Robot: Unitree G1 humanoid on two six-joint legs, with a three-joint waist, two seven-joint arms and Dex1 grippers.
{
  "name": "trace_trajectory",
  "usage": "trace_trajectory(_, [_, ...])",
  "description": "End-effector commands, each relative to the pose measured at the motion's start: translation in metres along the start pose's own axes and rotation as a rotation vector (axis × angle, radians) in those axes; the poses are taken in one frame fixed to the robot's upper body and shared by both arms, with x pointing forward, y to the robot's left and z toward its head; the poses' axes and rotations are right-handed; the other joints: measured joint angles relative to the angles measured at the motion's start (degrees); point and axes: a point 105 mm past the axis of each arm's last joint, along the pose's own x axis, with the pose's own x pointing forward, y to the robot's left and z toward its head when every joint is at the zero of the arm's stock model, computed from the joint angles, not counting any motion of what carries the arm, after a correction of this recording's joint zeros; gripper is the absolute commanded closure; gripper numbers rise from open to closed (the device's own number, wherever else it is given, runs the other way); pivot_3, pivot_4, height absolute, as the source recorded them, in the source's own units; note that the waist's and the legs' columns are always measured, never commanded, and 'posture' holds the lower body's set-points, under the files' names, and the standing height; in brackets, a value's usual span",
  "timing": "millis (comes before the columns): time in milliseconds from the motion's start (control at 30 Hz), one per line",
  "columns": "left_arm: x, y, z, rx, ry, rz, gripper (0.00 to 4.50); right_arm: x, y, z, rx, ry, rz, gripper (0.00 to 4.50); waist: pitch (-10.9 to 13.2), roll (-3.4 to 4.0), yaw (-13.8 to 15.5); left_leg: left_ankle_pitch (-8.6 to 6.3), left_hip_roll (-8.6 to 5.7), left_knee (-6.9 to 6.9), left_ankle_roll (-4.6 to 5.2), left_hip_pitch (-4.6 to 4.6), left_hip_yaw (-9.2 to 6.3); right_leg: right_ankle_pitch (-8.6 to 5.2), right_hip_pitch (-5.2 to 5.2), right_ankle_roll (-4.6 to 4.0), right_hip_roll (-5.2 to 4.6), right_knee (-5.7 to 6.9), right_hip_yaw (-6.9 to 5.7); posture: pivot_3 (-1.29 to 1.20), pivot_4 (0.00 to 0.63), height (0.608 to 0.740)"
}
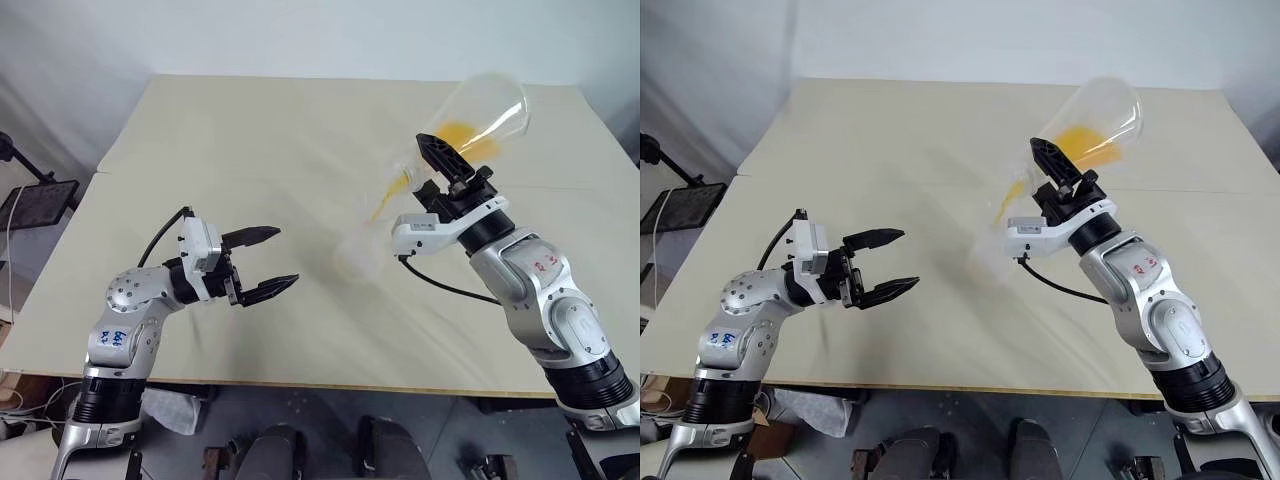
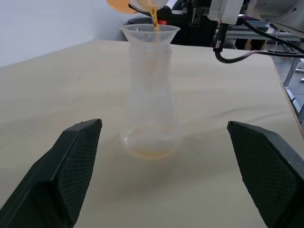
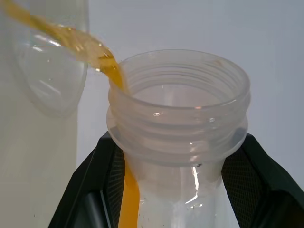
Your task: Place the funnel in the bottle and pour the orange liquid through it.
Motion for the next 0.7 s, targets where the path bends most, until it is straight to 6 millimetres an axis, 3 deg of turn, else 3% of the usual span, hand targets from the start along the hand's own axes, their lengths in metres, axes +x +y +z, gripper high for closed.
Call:
trace_trajectory(33, [0.0025,-0.0007,0.0078,0.039,-0.019,-0.010,0.00,-0.0005,-0.0206,-0.0011,-0.044,-0.005,-0.088,2.09,0.0,0.00,-0.2,0.00,0.00,-0.01,-0.01,0.00,0.00,0.00,0.00,0.00,0.00,0.00,0.00,0.00,0.150,0.740])
trace_trajectory(700, [0.0052,-0.0025,0.0139,0.012,-0.095,0.014,0.00,-0.0016,-0.0233,-0.0008,-0.140,-0.016,-0.122,2.09,0.0,0.00,-0.1,0.02,0.04,-0.01,-0.05,0.00,0.00,0.00,0.00,0.00,0.02,-0.02,0.02,0.00,0.150,0.740])
